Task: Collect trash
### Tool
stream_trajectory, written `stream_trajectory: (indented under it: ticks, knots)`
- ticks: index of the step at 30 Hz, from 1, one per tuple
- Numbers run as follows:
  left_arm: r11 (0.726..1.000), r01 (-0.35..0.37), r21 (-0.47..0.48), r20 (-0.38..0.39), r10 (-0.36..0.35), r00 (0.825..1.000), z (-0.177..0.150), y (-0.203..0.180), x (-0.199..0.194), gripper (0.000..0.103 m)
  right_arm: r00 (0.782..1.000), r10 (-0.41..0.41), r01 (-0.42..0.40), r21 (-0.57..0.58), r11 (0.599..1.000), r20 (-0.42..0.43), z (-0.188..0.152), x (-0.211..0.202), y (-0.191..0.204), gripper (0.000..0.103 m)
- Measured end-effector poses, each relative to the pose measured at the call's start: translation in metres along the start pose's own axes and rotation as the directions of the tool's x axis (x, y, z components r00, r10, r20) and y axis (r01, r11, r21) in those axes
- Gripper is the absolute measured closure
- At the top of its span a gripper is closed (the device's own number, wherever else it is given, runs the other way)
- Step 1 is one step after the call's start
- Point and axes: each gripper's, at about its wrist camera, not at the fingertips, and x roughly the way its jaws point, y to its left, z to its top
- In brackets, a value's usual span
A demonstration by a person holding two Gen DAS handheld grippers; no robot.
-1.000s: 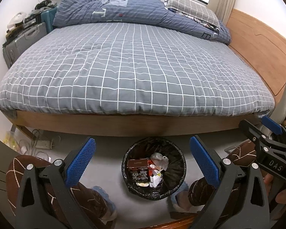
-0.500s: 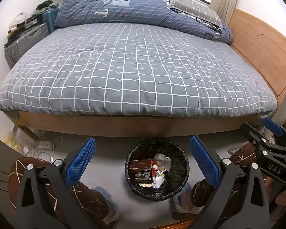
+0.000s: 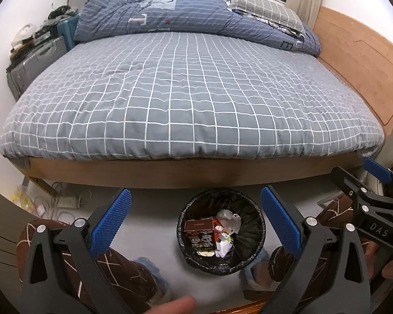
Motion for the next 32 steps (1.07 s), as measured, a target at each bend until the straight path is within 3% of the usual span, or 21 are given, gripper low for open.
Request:
stream_trajectory:
  ticks: [11, 32]
  knots:
    - [0.999, -0.052, 0.009, 0.014, 0.052, 0.999, 0.0004, 0.0013, -0.0011, 0.006, 1.0, 0.006, -0.006, 0.001, 1.0, -0.001, -0.0064, 0.0022, 0.0032, 0.008]
    - [0.999, -0.036, 0.024, 0.006, 0.036, 0.999, -0.0017, -0.0019, 0.0006, 0.006, 1.0, 0.012, -0.012, 0.012, 1.0, -0.011, -0.0068, 0.0027, 0.0011, 0.008]
